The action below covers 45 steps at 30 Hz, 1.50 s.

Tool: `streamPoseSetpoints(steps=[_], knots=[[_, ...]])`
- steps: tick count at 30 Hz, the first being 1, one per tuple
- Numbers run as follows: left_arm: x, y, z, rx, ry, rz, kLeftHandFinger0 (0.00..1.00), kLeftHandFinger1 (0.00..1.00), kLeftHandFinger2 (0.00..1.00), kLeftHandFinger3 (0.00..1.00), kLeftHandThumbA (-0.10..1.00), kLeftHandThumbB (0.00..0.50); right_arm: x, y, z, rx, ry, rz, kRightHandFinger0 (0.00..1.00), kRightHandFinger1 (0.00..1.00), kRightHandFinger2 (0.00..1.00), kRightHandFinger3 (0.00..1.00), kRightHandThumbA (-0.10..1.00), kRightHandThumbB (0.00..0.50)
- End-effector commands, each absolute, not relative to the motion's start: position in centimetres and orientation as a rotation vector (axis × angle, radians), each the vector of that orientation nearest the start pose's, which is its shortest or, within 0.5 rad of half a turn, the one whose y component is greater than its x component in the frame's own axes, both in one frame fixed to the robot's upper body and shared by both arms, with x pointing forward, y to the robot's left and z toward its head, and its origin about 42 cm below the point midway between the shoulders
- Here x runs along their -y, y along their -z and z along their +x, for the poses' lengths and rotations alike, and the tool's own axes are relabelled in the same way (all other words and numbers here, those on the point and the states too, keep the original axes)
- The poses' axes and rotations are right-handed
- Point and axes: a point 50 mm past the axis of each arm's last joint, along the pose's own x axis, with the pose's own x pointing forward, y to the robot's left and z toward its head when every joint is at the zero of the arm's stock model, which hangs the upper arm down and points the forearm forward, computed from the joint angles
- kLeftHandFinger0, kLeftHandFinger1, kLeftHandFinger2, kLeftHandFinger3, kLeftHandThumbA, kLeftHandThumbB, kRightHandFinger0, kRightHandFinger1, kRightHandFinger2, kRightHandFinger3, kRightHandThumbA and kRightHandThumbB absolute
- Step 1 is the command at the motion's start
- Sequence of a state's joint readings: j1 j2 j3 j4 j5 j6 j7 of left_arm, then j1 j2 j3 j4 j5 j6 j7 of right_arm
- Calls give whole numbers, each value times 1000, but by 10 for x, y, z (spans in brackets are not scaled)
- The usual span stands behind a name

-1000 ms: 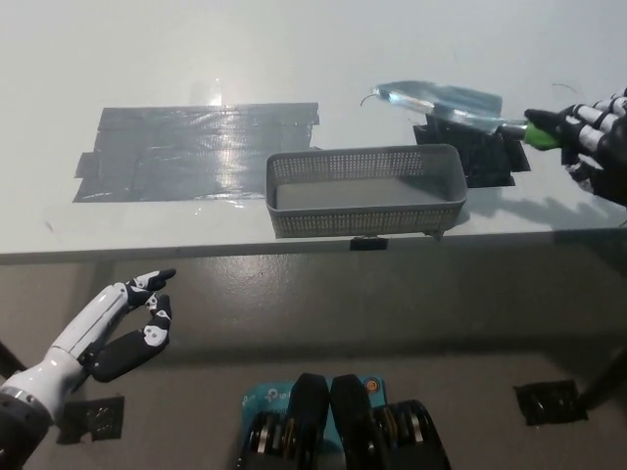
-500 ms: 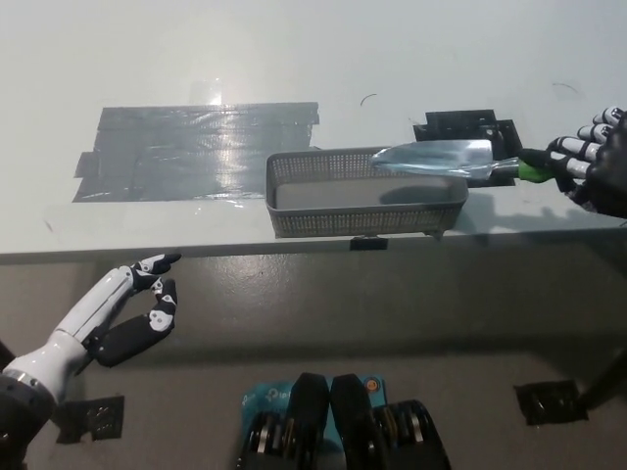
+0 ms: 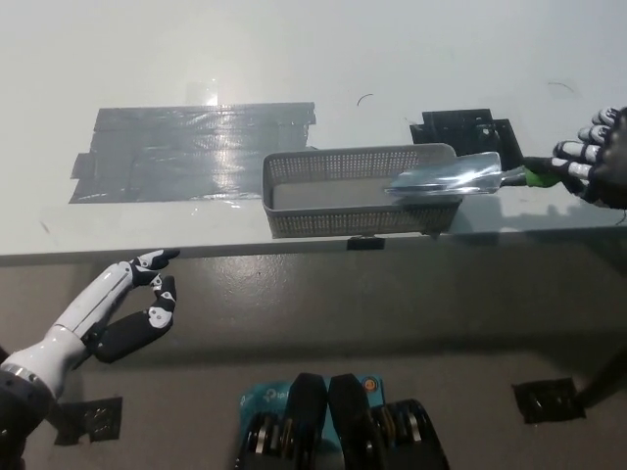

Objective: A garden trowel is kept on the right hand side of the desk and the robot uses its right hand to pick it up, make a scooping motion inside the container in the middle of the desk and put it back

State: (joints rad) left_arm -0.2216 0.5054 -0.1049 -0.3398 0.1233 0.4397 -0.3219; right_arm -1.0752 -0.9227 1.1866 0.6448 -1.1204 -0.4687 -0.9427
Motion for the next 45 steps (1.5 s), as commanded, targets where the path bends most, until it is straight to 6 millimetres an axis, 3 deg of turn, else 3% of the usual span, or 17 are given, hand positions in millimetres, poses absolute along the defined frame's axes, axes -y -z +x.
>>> streamPoseSetpoints(steps=[1, 8, 10, 13, 15, 19, 23, 25, 27, 28, 30, 32, 34, 35, 38, 39, 45], knots=[[-290, -251, 329, 56, 335, 684, 1000, 1000, 1000, 901, -7, 34, 358, -365, 475, 1409, -467, -1963, 0, 0, 22, 303, -64, 156], [-288, -252, 331, 50, 342, 698, 1000, 1000, 1000, 907, 4, 20, 345, -372, 482, 1472, -500, -1964, 0, 0, 1, 293, -44, 189], [-287, -251, 331, 44, 339, 688, 1000, 1000, 1000, 897, 1, 26, 341, -375, 484, 1463, -508, -1968, 0, 0, 0, 315, -44, 166], [-286, -250, 331, 46, 343, 690, 1000, 1000, 1000, 891, -4, 23, 326, -384, 489, 1504, -513, -1978, 0, 0, 0, 283, -34, 181], [-287, -250, 331, 46, 343, 675, 1000, 1000, 1000, 898, -21, 17, 319, -388, 493, 1487, -537, -1999, 0, 0, 28, 299, -56, 147], [-286, -247, 330, 45, 343, 693, 1000, 1000, 1000, 914, 15, 22, 324, -393, 496, 1438, -522, -2027, 0, 0, 95, 309, -66, 170], [-286, -247, 330, 49, 340, 705, 1000, 1000, 1000, 899, 38, 38, 338, -403, 508, 1371, -443, -2071, 0, 0, 9, 233, -49, 93], [-287, -246, 331, 49, 342, 704, 1000, 1000, 1000, 892, 62, 38, 343, -403, 511, 1342, -423, -2087, 0, 0, 137, 110, -99, 68], [-286, -244, 329, 53, 347, 708, 1000, 1000, 1000, 896, 65, 34, 349, -398, 510, 1340, -430, -2090, 0, 0, 321, 136, -100, 72], [-287, -244, 329, 55, 347, 709, 1000, 1000, 1000, 899, 65, 33, 350, -397, 511, 1341, -431, -2089, 0, 0, 347, 153, -100, 71], [-286, -247, 329, 51, 334, 697, 1000, 1000, 1000, 914, 85, 50, 351, -394, 509, 1345, -452, -2092, 0, 0, 326, 193, -63, 93], [-283, -251, 329, 62, 342, 703, 1000, 1000, 1000, 902, 89, 46, 353, -393, 505, 1313, -481, -2116, 0, 0, 196, 377, -17, 167], [-282, -253, 329, 62, 343, 710, 1000, 1000, 1000, 910, 75, 37, 355, -388, 503, 1330, -508, -2140, 0, 0, 102, 442, -24, 215], [-282, -255, 330, 71, 341, 717, 1000, 1000, 1000, 916, 42, 41, 358, -383, 502, 1342, -520, -2147, 0, 0, 54, 386, -16, 231], [-282, -256, 331, 77, 345, 715, 1000, 1000, 1000, 912, 26, 38, 361, -377, 500, 1334, -532, -2142, 0, 0, 32, 397, -27, 244], [-282, -259, 332, 79, 345, 724, 1000, 1000, 1000, 925, 37, 39, 363, -372, 500, 1339, -538, -2141, 0, 0, 1, 386, -6, 214], [-282, -258, 338, 85, 344, 719, 1000, 1000, 1000, 887, 22, 37, 359, -358, 493, 1355, -572, -2125, 0, 0, 0, 371, -5, 228]])
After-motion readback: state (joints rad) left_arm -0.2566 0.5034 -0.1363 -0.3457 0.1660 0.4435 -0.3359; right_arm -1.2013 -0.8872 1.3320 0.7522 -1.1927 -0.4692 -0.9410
